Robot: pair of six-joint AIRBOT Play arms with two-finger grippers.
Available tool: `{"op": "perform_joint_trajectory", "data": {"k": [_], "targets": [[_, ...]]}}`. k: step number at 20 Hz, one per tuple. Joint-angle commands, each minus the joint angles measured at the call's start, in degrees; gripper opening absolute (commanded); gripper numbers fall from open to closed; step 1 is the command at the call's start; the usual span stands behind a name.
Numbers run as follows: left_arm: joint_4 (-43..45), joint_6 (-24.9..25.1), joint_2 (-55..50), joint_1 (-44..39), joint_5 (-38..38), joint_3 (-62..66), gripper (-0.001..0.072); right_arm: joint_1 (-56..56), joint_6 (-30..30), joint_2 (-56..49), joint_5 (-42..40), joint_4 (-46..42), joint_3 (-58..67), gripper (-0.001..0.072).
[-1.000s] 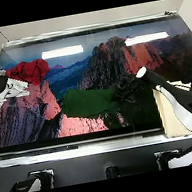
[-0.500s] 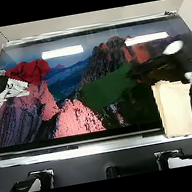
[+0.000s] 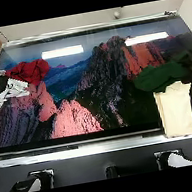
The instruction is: Fold the shirts.
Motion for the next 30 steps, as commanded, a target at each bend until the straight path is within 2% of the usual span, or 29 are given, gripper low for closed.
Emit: {"op": "perform_joint_trajectory", "data": {"k": [1,3,5,7,9,12,18,20,24,26,30], "targets": [[0.0,0.8,0.0,0.0,0.0,0.0,0.0027,-6.2,3.6,2.5,-0.7,0.5,0.2,0.0046],[0.0,0.8,0.0,0.0,0.0,0.0,0.0028,-8.5,5.5,3.7,-4.9,3.7,0.2,0.0046],[0.0,0.8,0.0,0.0,0.2,0.0,0.0027,-9.0,10.1,4.2,-12.3,7.8,0.2,0.0046],[0.0,0.8,0.0,0.0,0.8,0.0,0.0027,-8.0,10.9,3.9,-18.5,13.6,0.2,0.0047],[0.0,0.8,0.0,0.0,1.1,0.0,0.0027,-7.5,10.9,4.0,-19.7,15.6,0.2,0.0047],[0.0,0.8,0.0,0.0,1.0,0.0,0.0027,-10.6,10.9,4.6,-12.9,12.5,0.2,0.0047],[0.0,0.8,0.1,0.0,1.1,0.0,0.0027,-17.4,12.4,7.8,9.0,-0.3,0.2,0.0047],[0.0,0.8,0.1,0.0,1.1,0.0,0.0027,-17.2,14.3,9.3,13.2,-8.2,0.2,0.0047],[0.0,0.8,0.1,0.0,1.1,0.0,0.0027,-17.2,15.1,10.2,19.5,-27.4,-1.7,0.0048],[0.0,0.8,0.1,0.0,1.1,0.0,0.0027,-17.2,15.1,11.4,19.9,-29.3,-7.8,0.0048],[0.0,0.8,0.1,0.0,1.0,0.0,0.0027,-17.3,15.1,16.1,15.7,-32.5,-26.3,0.0049]]}}
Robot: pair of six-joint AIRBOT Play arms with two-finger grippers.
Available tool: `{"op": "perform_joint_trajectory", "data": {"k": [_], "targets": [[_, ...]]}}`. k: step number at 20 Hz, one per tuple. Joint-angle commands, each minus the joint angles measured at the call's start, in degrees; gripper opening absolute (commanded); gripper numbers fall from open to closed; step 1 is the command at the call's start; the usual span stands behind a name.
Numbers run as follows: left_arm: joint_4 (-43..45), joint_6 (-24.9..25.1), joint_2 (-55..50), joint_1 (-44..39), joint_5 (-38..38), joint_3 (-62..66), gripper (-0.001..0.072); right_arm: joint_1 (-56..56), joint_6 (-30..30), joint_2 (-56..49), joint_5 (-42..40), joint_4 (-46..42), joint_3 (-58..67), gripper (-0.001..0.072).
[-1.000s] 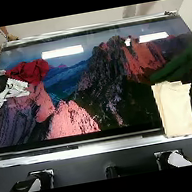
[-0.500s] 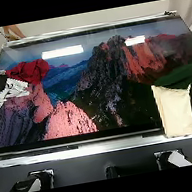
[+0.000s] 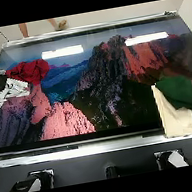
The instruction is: Fold the shirts.
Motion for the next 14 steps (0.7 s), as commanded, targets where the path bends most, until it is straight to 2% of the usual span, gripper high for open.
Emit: {"op": "perform_joint_trajectory", "data": {"k": [1,4,5,6,7,8,10,12,14], "targets": [[0.0,0.0,0.0,0.0,0.0,0.0,0.0027,-0.1,0.2,3.3,-1.3,-8.3,-14.2,0.0049],[0.0,0.0,0.0,0.0,0.0,0.0,0.0028,-0.1,0.3,3.8,-5.4,-9.4,-20.7,0.0051],[0.0,0.0,0.0,0.0,0.0,0.0,0.0028,-0.1,0.2,3.8,-6.3,-9.4,-21.2,0.0141],[0.0,0.0,0.0,0.0,0.0,0.0,0.0028,-0.1,-0.7,3.8,-7.0,-9.9,-21.0,0.0367],[-0.1,0.0,0.0,0.0,0.0,0.0,0.0028,-0.1,-4.4,3.8,-8.2,-10.6,-20.5,0.0604],[-0.3,0.0,0.0,0.0,0.0,0.2,0.0028,-0.1,-8.2,3.8,-10.1,-11.4,-19.3,0.0661],[-2.2,0.1,0.0,-0.1,0.5,2.5,0.0026,0.0,-15.2,3.8,-14.7,-9.6,-13.0,0.0658],[-1.7,3.2,-0.9,-1.4,4.3,7.2,0.0025,1.5,-18.4,3.8,-24.0,1.0,-3.3,0.0589],[5.7,3.2,-4.9,-4.0,3.4,14.2,0.0023,9.3,-24.7,3.8,-33.7,12.1,4.7,0.0571]]}}
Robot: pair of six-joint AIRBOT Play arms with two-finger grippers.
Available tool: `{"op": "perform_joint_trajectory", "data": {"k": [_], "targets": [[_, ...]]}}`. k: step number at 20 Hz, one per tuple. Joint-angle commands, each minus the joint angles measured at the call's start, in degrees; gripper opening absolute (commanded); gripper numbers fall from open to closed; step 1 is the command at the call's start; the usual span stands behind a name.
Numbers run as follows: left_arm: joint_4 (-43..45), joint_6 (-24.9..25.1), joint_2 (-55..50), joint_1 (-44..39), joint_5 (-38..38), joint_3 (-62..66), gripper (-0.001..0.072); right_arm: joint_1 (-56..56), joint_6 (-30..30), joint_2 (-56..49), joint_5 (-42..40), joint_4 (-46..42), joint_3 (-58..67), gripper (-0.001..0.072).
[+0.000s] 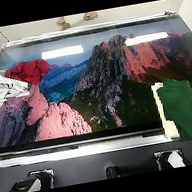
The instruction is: Fold the shirts.
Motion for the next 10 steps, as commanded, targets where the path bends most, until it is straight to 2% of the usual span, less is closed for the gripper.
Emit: {"op": "perform_joint_trajectory", "data": {"k": [1,2,3,4,5,6,7,8,10], "targets": [[13.7,-1.0,-6.9,-4.1,-3.3,10.8,0.0023,12.6,-9.5,0.1,-18.0,14.5,12.3,0.0571],[21.8,-3.6,-10.9,-6.1,-8.8,14.3,0.0023,20.0,-8.5,0.1,-21.1,14.1,13.8,0.0571],[29.8,-5.6,-15.0,-8.1,-14.9,16.3,0.0025,28.1,-4.8,0.1,-22.9,12.5,14.2,0.0570],[34.1,-5.9,-18.3,-9.3,-20.4,16.2,0.0027,35.9,1.8,-0.3,-23.1,8.9,13.7,0.0570],[34.3,-6.3,-21.0,-9.6,-26.0,15.1,0.0049,43.2,9.8,-1.5,-21.5,2.8,13.0,0.0571],[33.6,-9.3,-23.3,-9.6,-32.4,12.7,0.0176,48.5,16.2,-3.5,-17.2,-2.3,12.5,0.0571],[32.5,-12.1,-24.5,-9.6,-37.6,9.3,0.0363,52.0,17.8,-6.2,-10.4,-4.0,12.5,0.0571],[30.6,-12.3,-24.0,-9.7,-39.2,3.8,0.0526,54.4,15.9,-9.6,-2.6,-3.5,12.5,0.0572],[28.0,-12.6,-17.6,-11.3,-32.1,-8.9,0.0534,56.4,12.7,-15.2,7.8,-2.3,12.5,0.0571]]}}
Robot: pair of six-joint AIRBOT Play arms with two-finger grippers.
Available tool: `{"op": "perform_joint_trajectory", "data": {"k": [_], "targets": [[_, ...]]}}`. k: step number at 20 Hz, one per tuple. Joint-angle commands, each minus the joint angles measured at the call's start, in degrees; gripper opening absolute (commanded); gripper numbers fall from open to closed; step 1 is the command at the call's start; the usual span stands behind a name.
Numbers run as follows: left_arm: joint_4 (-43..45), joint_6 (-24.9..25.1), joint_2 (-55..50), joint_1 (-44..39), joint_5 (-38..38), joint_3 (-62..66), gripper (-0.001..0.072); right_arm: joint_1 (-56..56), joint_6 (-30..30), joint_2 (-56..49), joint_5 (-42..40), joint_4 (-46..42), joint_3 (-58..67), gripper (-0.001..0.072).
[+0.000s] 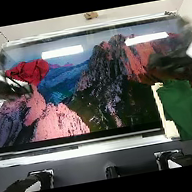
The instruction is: Fold the shirts.
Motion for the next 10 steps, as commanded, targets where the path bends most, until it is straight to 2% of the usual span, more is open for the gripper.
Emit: {"op": "perform_joint_trajectory", "data": {"k": [1,3,10], "targets": [[-0.5,-4.7,6.3,-2.8,1.6,-17.0,0.0533,8.2,1.9,-7.8,15.8,-2.3,0.4,0.0570],[-0.5,-8.9,12.8,-4.4,7.6,-24.1,0.0533,8.2,1.9,-8.9,15.8,-1.9,0.4,0.0570],[-0.6,-8.7,15.5,-5.0,7.7,-24.9,0.0533,8.2,1.9,-8.9,15.8,-2.0,0.4,0.0570]]}}
